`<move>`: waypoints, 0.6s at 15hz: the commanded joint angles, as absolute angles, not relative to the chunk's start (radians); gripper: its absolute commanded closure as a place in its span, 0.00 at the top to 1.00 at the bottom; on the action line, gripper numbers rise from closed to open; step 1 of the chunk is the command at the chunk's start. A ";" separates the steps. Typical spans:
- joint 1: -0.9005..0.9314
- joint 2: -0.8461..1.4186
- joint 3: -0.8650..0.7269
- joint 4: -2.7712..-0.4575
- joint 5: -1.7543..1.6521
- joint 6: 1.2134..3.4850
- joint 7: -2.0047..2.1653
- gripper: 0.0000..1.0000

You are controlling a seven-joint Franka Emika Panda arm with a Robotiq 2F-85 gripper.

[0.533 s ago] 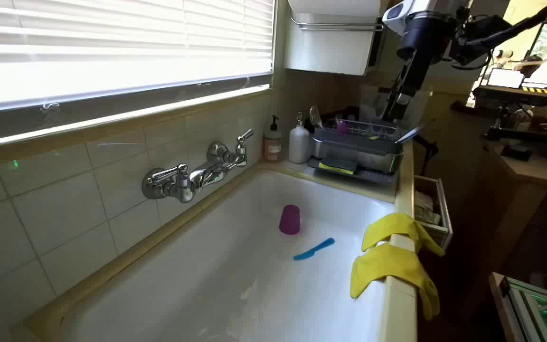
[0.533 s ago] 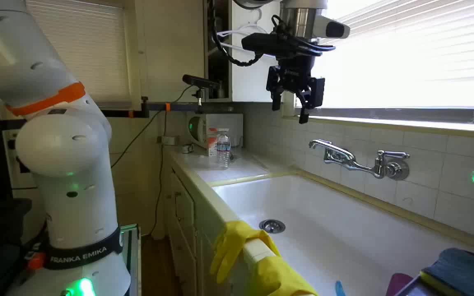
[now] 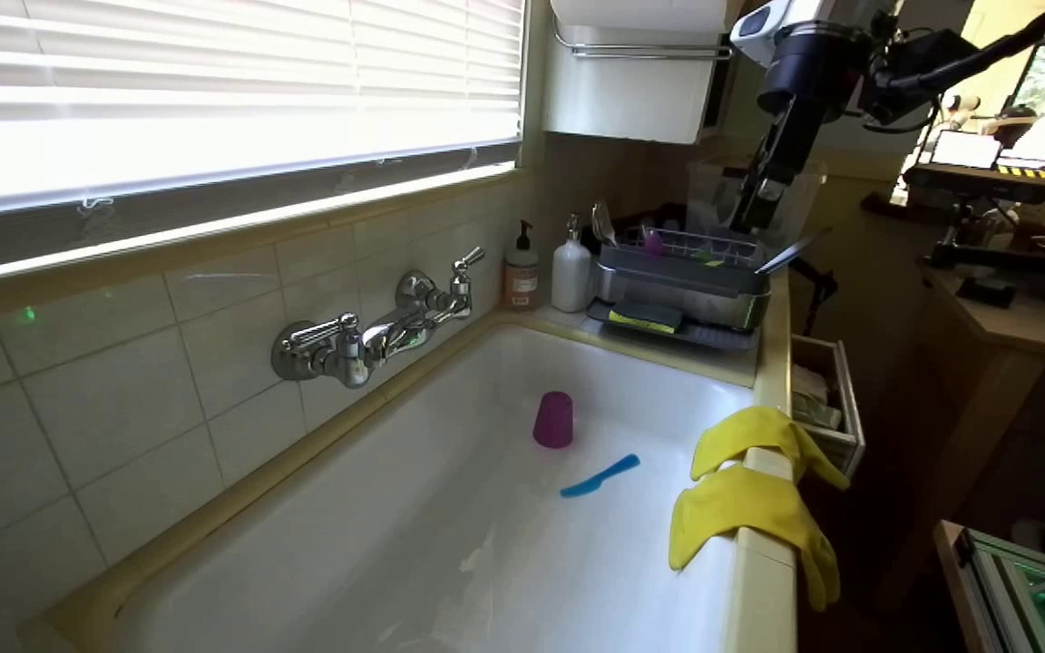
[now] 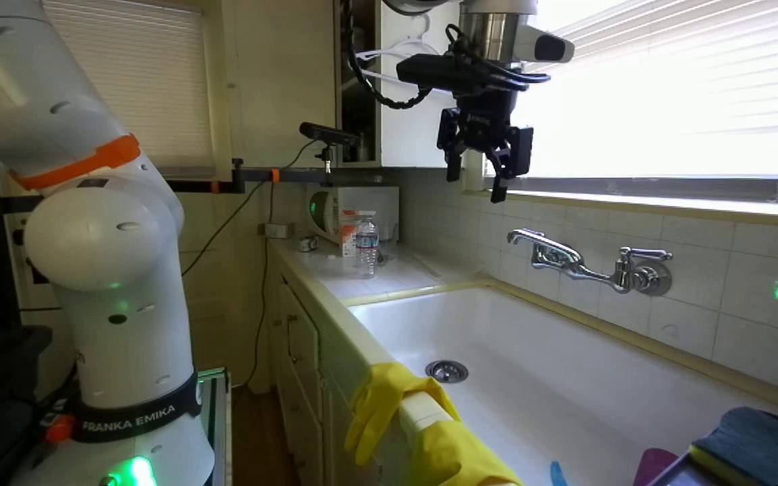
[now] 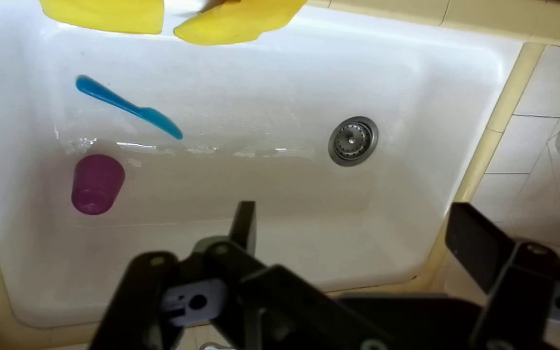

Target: Put a glove on the tap

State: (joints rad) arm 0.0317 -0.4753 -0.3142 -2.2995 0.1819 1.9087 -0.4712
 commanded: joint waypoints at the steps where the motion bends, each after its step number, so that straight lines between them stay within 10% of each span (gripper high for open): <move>1: 0.023 -0.404 -0.274 -2.255 0.195 1.901 -0.481 1.00; 9: 0.022 -0.151 -0.137 -2.067 0.067 2.019 -0.457 1.00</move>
